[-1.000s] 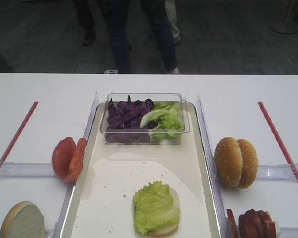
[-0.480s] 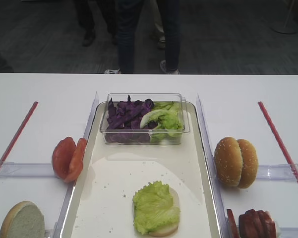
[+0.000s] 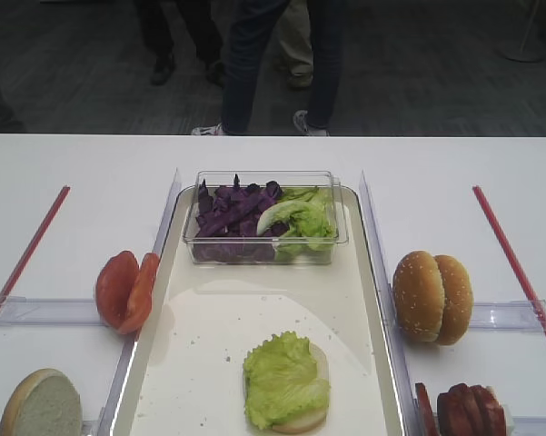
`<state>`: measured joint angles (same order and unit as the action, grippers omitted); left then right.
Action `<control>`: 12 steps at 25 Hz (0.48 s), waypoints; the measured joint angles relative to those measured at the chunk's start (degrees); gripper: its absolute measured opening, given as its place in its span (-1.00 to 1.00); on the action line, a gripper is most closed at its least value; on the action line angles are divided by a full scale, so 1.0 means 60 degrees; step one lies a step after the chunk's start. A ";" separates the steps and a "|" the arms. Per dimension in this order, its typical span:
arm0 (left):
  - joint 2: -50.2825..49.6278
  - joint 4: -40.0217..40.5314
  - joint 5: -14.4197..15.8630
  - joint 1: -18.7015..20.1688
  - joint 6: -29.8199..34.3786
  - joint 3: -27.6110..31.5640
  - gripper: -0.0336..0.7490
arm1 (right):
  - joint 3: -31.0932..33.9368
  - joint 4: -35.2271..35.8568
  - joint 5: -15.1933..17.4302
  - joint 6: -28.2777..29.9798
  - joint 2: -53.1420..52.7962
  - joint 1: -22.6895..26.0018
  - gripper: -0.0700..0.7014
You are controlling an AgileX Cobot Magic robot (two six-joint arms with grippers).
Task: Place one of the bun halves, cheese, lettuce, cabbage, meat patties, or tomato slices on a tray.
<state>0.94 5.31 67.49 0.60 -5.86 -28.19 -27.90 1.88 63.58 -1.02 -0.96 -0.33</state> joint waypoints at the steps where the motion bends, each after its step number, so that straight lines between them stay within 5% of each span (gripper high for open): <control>1: 0.0000 0.0000 0.0000 0.0000 0.0000 0.0000 -0.18 | 0.0000 0.0000 0.0000 0.0000 0.0000 0.0000 0.02; 12: 0.0000 0.0000 0.0000 0.0000 0.0000 0.0000 -0.18 | 0.0000 0.0000 0.0000 0.0000 0.0000 0.0000 0.01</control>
<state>0.94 5.31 67.49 0.60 -5.86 -28.19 -27.90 1.88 63.58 -1.02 -0.96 -0.33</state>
